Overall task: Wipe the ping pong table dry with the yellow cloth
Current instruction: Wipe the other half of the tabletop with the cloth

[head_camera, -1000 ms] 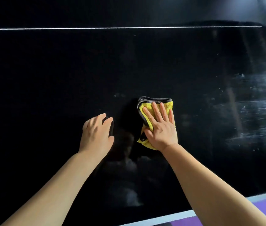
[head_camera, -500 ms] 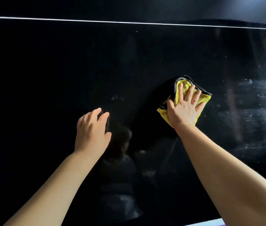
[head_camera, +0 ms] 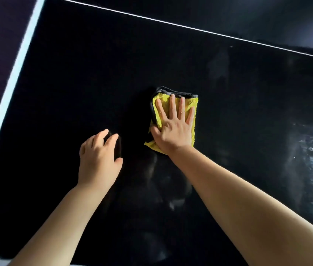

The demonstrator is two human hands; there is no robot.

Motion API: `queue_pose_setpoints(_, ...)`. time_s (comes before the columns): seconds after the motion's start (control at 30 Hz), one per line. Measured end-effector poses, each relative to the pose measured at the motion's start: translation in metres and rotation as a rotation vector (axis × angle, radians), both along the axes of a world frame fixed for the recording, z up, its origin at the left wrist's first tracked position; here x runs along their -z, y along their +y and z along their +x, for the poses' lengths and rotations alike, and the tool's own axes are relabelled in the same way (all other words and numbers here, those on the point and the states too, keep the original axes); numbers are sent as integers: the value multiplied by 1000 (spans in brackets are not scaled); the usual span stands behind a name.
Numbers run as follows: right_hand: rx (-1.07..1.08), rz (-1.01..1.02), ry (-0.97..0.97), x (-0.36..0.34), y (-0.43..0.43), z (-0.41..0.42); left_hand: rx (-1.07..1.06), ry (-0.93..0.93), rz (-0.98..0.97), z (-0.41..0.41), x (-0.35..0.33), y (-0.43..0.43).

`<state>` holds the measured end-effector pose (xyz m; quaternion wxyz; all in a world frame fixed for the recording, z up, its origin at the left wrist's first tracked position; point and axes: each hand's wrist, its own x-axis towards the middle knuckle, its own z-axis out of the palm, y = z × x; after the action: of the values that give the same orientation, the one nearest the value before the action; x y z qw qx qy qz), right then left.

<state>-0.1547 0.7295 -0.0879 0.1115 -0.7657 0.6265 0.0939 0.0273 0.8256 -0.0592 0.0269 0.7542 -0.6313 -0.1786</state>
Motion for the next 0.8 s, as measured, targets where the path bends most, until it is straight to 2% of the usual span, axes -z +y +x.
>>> queue_pose_setpoints(0.3,-366,26,-25,7,21,132,-104,-29,21,74,-1,27)
queue_pose_setpoints(0.5,-632,29,-35,8,-22,121,-122,-89,36,75,-6,14)
queue_pose_setpoints(0.63,-518,1,-77,9,-40,85,-83,-99,22,49,-5,-9)
queue_pose_setpoints(0.8,-308,-20,-69,12,-61,-1,13,-63,26,-4,1,-48)
